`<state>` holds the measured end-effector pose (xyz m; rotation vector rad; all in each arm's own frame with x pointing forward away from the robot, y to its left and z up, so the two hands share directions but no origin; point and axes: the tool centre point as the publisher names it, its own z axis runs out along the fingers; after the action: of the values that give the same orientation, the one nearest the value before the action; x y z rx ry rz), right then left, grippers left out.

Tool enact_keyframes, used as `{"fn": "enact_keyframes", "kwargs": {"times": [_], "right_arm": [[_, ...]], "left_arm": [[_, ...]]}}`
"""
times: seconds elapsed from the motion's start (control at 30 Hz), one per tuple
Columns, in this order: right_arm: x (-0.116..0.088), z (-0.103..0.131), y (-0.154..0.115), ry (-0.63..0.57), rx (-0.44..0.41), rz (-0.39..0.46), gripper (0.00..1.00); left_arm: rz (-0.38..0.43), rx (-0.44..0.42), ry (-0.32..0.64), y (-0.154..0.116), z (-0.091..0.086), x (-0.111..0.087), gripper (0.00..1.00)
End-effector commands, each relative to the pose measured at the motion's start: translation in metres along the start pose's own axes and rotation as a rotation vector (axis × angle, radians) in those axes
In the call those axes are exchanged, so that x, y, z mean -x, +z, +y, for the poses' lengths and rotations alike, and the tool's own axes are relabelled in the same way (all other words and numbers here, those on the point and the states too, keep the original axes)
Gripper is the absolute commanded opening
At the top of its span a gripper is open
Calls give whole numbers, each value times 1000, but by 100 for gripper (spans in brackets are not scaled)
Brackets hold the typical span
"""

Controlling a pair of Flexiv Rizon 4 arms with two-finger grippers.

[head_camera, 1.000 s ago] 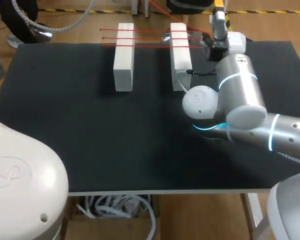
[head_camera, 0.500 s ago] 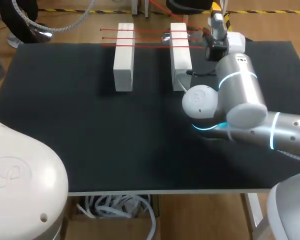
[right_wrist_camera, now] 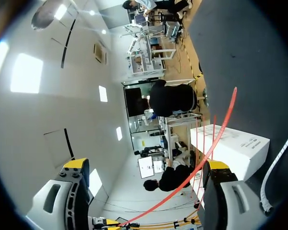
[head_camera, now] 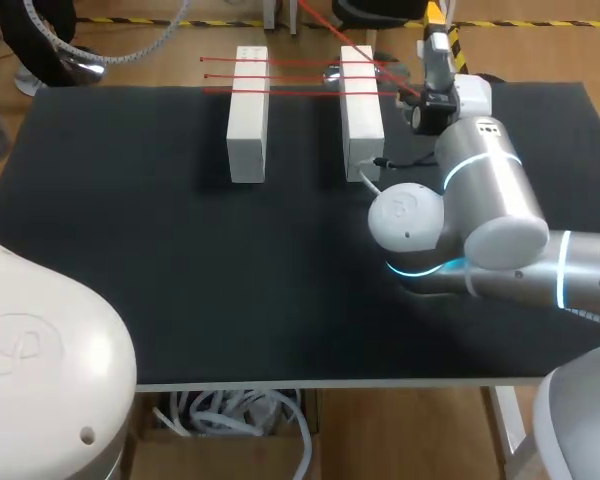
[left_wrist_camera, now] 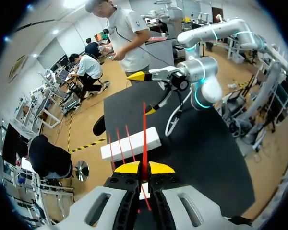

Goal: Grab the tape and strap the tape.

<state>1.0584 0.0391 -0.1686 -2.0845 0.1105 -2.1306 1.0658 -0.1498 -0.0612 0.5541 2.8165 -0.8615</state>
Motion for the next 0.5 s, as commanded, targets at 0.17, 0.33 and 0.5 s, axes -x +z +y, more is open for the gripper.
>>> {"fn": "enact_keyframes", "kwargs": {"times": [0.17,0.33,0.5], "right_arm": [[-8,9,0,-12,24,6,100],[-9,9,0,-13,24,19,100],[-9,12,2,-12,43,30,100]], "left_arm": [[5,4,-1,-1,-1,1,0],[5,4,-1,-1,-1,1,0],[5,4,-1,-1,-1,1,0]]}}
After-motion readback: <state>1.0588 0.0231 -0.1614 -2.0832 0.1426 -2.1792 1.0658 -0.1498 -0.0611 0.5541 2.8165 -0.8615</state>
